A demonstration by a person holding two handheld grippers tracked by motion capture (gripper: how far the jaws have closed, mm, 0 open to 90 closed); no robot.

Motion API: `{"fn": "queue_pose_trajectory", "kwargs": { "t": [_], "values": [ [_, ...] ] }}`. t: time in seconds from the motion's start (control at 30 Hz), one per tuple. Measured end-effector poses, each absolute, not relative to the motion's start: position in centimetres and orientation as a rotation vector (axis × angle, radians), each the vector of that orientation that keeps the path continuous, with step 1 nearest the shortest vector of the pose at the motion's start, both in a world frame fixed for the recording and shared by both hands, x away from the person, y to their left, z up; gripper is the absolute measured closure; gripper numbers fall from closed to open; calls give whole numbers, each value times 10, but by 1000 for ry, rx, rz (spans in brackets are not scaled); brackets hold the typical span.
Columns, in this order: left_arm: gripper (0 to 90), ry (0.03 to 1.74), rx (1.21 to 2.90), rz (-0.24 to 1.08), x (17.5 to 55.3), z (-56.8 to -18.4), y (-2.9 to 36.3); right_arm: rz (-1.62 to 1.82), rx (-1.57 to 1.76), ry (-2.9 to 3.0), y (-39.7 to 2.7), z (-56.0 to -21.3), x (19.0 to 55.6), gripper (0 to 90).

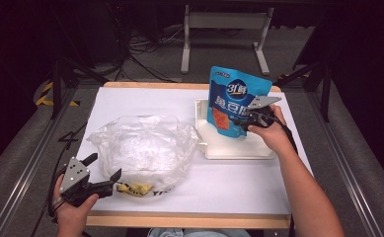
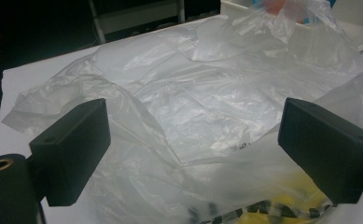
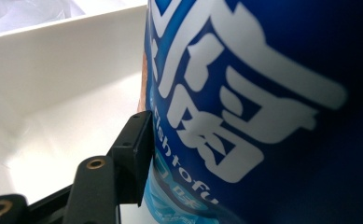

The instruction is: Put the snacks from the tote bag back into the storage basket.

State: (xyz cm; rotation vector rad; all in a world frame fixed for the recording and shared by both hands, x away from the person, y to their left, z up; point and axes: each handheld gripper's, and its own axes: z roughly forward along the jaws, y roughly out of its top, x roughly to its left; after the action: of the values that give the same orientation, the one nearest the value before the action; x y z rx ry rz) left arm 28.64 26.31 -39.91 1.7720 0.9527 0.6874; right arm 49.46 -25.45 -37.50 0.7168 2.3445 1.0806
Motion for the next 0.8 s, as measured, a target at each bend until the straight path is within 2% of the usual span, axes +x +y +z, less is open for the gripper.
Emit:
{"fn": "queue_pose_trajectory", "kwargs": {
  "t": [0.33, 0.47, 0.8],
  "values": [
    [102, 957, 1770, 684, 286, -399, 263, 1072, 724, 2346, -253, -374, 493, 386],
    [102, 958, 1769, 682, 286, -399, 263, 1087, 806, 2342, -253, -373, 491, 266],
    [102, 958, 1775, 685, 286, -400, 263, 1106, 845, 2297, -255, -361, 482, 179]
  ]
}}
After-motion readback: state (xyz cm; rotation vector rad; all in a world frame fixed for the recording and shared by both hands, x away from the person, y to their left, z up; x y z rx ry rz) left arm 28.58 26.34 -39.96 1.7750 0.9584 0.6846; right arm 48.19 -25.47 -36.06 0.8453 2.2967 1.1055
